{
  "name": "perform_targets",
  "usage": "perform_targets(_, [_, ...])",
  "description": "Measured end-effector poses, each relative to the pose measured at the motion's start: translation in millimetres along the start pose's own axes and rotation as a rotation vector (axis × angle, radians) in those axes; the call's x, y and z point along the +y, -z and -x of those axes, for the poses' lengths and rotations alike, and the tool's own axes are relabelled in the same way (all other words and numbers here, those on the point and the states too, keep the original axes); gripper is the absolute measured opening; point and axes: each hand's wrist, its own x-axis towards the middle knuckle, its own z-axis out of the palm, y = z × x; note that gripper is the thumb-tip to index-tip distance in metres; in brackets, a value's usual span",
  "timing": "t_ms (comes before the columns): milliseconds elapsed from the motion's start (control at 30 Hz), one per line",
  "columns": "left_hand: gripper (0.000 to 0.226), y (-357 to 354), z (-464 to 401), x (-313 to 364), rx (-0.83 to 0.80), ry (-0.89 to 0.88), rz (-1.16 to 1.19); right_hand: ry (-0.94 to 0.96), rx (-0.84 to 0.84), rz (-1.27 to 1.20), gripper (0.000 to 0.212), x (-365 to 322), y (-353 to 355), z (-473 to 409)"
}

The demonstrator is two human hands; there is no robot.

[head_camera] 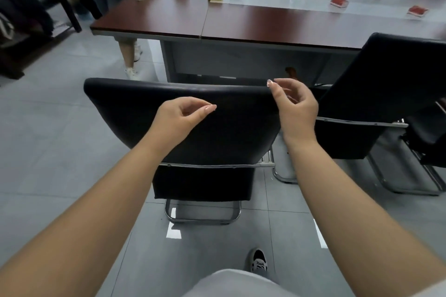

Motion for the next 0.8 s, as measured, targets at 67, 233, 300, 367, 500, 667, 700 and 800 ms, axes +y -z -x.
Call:
perform_targets(67, [0.005, 0, 5, -9, -0.014, 0.064, 0.042, -0.04, -0.049, -0.041, 0.006, 4, -2, 15])
perform_targets(233, [0.011, -6, 24, -39, 0.001, 0.26, 0.174, -0.262, -0.285, 0.016, 0.004, 35, -15, 56])
perform_targets(300, [0.016, -8, 32, -51, 0.029, 0.332, 0.179, -0.365, -0.377, 0.036, 0.006, 47, -21, 67])
perform_targets(367, [0.018, -11, 39, -60, 0.05, 0.406, 0.196, -0.442, -0.468, 0.072, 0.005, 56, -23, 74])
perform_targets(500, [0.02, -25, 44, -64, 0.042, 0.504, 0.222, -0.555, -0.53, 0.088, 0.003, 68, -15, 70])
perform_targets(667, [0.019, -74, 40, -58, -0.017, 0.572, 0.243, -0.609, -0.546, 0.032, 0.004, 81, 13, 55])
perform_targets(700, [0.019, -91, 36, -56, -0.041, 0.586, 0.242, -0.614, -0.54, 0.027, 0.005, 88, 25, 47])
perform_targets(800, [0.019, -142, 20, -49, -0.055, 0.642, 0.253, -0.643, -0.495, 0.022, 0.01, 107, 62, 19])
